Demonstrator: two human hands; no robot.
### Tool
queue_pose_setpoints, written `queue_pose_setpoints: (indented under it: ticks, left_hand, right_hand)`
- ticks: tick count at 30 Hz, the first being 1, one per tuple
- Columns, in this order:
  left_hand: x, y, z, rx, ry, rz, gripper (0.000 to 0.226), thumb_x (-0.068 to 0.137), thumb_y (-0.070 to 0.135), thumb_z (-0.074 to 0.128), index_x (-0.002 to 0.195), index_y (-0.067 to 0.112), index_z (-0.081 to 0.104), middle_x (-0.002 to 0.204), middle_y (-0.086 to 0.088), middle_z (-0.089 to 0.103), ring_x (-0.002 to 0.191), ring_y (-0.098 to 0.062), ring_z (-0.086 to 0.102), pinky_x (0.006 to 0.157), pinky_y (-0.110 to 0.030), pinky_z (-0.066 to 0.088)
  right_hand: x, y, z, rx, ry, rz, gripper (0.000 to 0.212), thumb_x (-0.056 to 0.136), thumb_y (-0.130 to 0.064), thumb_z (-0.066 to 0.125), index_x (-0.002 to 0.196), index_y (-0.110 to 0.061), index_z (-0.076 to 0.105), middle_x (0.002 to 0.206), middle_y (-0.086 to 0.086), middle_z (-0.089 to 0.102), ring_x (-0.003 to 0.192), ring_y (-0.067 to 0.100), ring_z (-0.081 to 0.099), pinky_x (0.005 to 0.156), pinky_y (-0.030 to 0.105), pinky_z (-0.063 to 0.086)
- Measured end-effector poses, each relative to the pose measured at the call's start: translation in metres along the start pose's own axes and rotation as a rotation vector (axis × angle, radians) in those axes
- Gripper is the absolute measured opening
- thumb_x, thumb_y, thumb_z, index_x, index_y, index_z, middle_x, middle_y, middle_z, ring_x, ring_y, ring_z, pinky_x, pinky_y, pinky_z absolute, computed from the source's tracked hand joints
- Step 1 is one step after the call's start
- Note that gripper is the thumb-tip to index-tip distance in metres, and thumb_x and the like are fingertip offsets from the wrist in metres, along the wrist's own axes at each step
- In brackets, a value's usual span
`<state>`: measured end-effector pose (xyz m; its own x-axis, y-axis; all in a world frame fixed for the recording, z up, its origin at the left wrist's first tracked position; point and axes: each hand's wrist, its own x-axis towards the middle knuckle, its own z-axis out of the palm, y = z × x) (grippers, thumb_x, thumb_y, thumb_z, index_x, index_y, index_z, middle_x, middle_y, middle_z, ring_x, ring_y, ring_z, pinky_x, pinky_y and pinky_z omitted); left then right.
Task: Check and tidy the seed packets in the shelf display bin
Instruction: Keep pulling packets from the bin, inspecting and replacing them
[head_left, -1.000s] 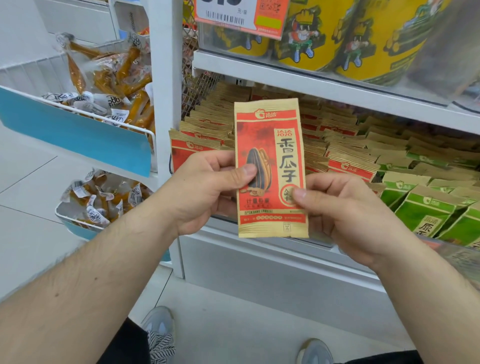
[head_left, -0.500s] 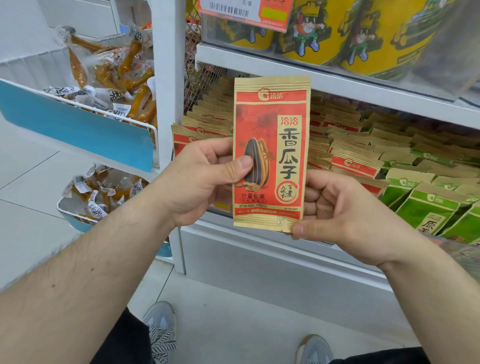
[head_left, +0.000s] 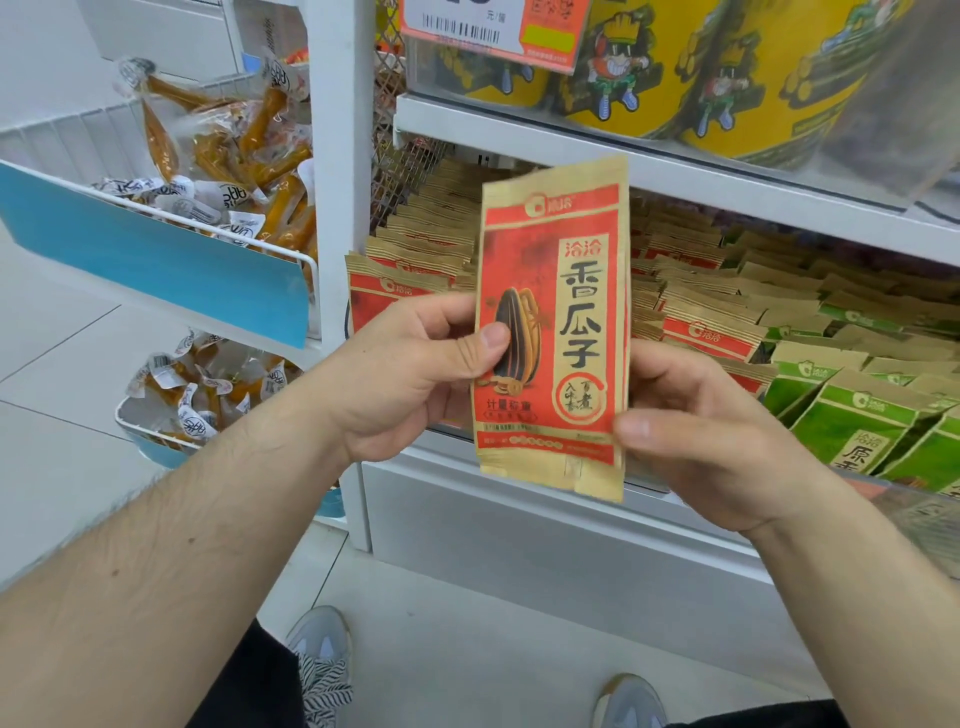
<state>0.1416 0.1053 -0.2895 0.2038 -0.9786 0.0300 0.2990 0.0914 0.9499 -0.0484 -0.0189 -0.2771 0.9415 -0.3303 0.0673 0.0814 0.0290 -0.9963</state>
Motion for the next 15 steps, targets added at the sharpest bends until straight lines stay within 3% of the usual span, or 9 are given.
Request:
queue_pose_setpoints:
  ticks: [3,4,6,8,11,15]
  left_hand:
    - [-0.001,-0.004,0.012,0.011,-0.05,-0.073,0.033,0.09,0.019,0.061,0.12,0.005,0.062,0.1,-0.017,0.07,0.08,-0.021,0.07,0.065,-0.033,0.059]
    - [-0.001,-0.006,0.016,0.045,-0.033,-0.086,0.034,0.091,0.017,0.062,0.123,0.007,0.06,0.1,-0.02,0.068,0.08,-0.02,0.071,0.066,-0.035,0.06]
    - [0.001,-0.01,0.019,0.251,0.029,-0.078,0.034,0.088,0.009,0.065,0.121,0.011,0.059,0.106,-0.023,0.067,0.086,-0.023,0.072,0.074,-0.044,0.061]
    - [0.002,-0.013,0.021,0.495,0.074,-0.045,0.034,0.084,0.004,0.072,0.116,0.013,0.062,0.105,-0.009,0.072,0.093,-0.021,0.072,0.078,-0.044,0.061]
    - [0.003,-0.013,0.024,0.505,0.153,0.005,0.03,0.084,0.001,0.071,0.106,0.022,0.067,0.097,0.006,0.075,0.088,-0.009,0.072,0.07,-0.027,0.06]
    - [0.003,-0.004,0.027,0.185,0.295,-0.027,0.022,0.098,-0.001,0.049,0.101,0.008,0.069,0.09,-0.013,0.076,0.074,-0.025,0.074,0.061,-0.034,0.061]
  right_hand:
    - [0.004,0.003,0.01,0.051,-0.021,-0.032,0.078,0.069,-0.041,0.083,0.122,0.008,0.055,0.126,0.025,0.06,0.111,0.045,0.059,0.095,0.054,0.049]
    - [0.005,0.004,0.014,0.051,-0.006,-0.039,0.075,0.068,-0.043,0.083,0.117,0.008,0.056,0.119,0.022,0.064,0.104,0.041,0.062,0.089,0.049,0.052]
    - [0.005,0.004,0.019,0.067,0.063,-0.013,0.063,0.059,-0.042,0.089,0.092,-0.001,0.054,0.089,0.011,0.067,0.073,0.025,0.065,0.064,0.034,0.055]
    - [0.004,0.007,0.025,-0.006,0.149,-0.006,0.052,0.05,-0.031,0.092,0.076,-0.016,0.05,0.076,0.002,0.067,0.061,0.017,0.063,0.051,0.025,0.05]
    - [0.006,0.012,0.028,-0.211,0.389,-0.018,0.041,0.059,-0.014,0.085,0.066,-0.024,0.046,0.084,0.001,0.072,0.076,0.02,0.068,0.058,0.037,0.054]
    - [0.007,0.013,0.031,-0.377,0.576,-0.061,0.043,0.068,-0.015,0.085,0.068,-0.023,0.043,0.092,0.001,0.073,0.088,0.028,0.069,0.07,0.052,0.058]
